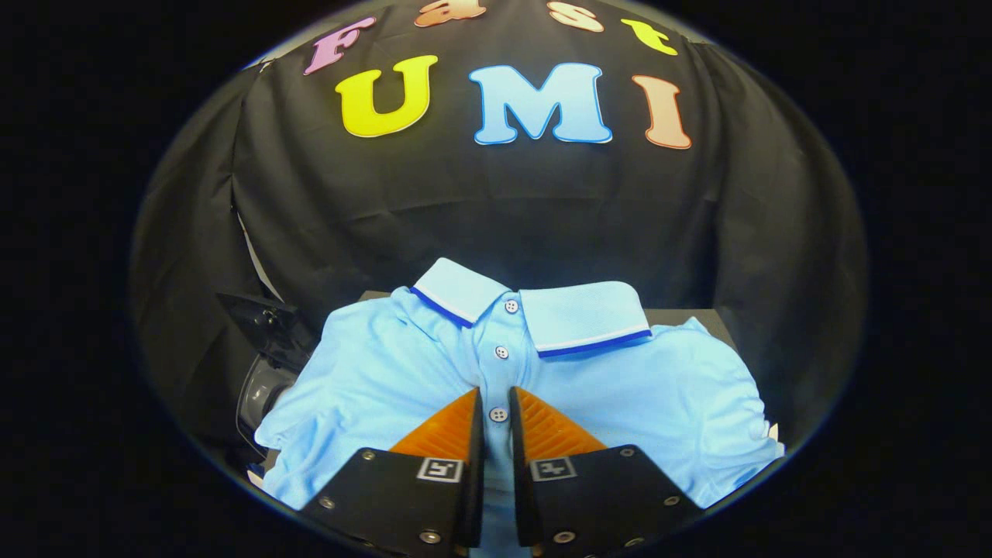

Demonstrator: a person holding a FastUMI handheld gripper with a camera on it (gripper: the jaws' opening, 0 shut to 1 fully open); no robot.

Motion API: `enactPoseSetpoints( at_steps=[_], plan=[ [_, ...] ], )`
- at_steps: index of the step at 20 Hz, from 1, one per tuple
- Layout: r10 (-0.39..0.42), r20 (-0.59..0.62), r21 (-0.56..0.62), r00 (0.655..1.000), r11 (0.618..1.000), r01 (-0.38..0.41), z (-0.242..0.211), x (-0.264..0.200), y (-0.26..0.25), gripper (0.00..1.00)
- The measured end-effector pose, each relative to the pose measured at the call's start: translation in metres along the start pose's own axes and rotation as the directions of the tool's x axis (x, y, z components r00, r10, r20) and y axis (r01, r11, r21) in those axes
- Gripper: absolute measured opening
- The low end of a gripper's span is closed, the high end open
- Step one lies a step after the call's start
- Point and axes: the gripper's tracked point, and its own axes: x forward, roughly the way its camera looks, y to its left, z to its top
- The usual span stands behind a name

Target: Put the clothes into the washing machine and then close the washing machine lid.

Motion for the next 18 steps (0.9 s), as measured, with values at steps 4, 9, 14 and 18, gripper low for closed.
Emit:
enactPoseSetpoints(
  at_steps=[4, 9, 14, 18],
  plan=[
    [0.012, 0.021, 0.006, 1.000, 1.000, -0.012, 0.001, -0.003, 0.004, 0.00],
    [0.075, 0.095, 0.075, 0.993, 0.994, -0.082, 0.019, -0.030, 0.025, 0.00],
    [0.150, 0.197, 0.091, 0.969, 0.981, -0.171, 0.044, -0.066, 0.066, 0.00],
    [0.197, 0.241, 0.080, 0.950, 0.972, -0.221, 0.065, -0.088, 0.103, 0.00]
  ],
)
